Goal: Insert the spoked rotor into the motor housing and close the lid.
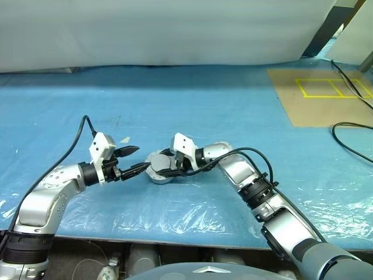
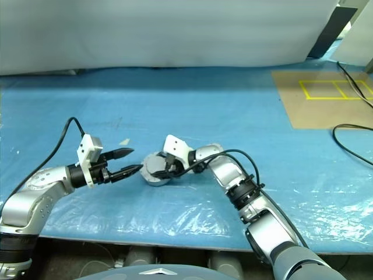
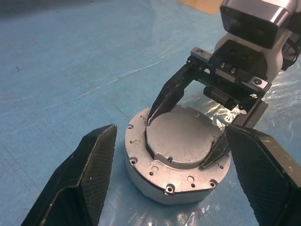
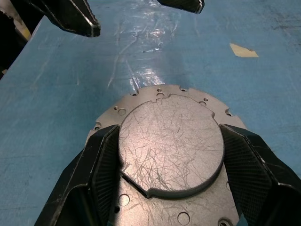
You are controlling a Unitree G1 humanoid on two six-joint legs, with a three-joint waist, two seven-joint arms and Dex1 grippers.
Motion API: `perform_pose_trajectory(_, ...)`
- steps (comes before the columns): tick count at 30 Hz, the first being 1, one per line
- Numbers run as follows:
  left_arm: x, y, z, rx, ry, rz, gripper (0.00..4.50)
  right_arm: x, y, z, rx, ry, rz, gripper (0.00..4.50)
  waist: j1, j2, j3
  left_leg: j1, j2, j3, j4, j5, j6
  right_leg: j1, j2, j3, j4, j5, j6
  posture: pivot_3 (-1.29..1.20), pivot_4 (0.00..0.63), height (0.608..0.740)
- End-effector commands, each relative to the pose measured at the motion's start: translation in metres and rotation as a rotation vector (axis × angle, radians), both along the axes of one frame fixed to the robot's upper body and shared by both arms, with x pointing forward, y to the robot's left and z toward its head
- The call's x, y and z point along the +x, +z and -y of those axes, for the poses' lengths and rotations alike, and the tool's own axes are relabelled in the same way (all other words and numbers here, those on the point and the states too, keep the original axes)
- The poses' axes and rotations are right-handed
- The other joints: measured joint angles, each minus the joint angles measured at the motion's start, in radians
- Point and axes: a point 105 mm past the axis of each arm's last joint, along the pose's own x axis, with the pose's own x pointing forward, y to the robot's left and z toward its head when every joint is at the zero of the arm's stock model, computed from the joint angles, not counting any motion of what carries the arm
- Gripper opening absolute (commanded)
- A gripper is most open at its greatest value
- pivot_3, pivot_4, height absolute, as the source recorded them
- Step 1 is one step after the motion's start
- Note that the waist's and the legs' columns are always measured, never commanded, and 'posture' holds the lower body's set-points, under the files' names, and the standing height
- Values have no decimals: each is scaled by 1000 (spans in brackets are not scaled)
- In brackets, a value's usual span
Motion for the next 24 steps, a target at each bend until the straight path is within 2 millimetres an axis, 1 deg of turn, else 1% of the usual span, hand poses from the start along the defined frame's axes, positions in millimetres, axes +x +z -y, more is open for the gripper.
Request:
perform_pose_trajectory(1,2,7,1,4,-6,41,3879,-4,-75,50,-290,-121,-166,2960,1,1,0,0,0,0,0,0,0,0,0,0,0,0,0,0,150,740)
perform_pose_trajectory(4,4,7,4,6,-10,46,3879,5,-76,58,-303,-177,-161,2960,2,3,-1,0,0,0,0,0,0,-1,0,0,0,0,0,0,150,740)
perform_pose_trajectory(7,7,5,8,15,-14,58,3879,8,-80,62,-328,-206,-167,2960,3,5,-3,-1,-1,0,0,0,0,-1,-1,0,0,0,0,0,150,740)
perform_pose_trajectory(11,11,-3,17,42,-28,61,3879,5,-76,56,-316,-191,-162,2960,5,5,-3,-1,-1,0,-1,0,0,-1,-1,0,-1,0,0,0,150,740)
perform_pose_trajectory(16,13,-19,16,90,-45,41,3879,6,-73,53,-301,-189,-162,2960,5,5,-4,-1,-1,0,-3,0,0,-1,-1,1,-2,0,0,0,150,740)
perform_pose_trajectory(17,13,-21,16,94,-55,34,3493,7,-73,53,-301,-192,-162,2960,5,6,-4,-1,-1,0,-4,0,0,-1,-1,1,-2,0,0,0,150,740)
perform_pose_trajectory(18,12,-24,18,91,-67,22,3301,8,-72,53,-298,-194,-163,2960,5,5,-4,-1,-2,0,-4,0,0,-1,-1,1,-3,0,0,0,150,740)
perform_pose_trajectory(21,18,-28,21,103,-49,39,2303,8,-71,53,-289,-195,-165,2960,5,6,-4,-1,-2,0,-7,0,0,-1,-1,1,-5,0,0,0,150,740)
perform_pose_trajectory(24,21,-24,28,58,-55,54,1292,7,-72,55,-289,-192,-166,2960,6,6,-4,0,-2,0,-7,0,0,-2,-1,1,-6,0,0,0,150,740)
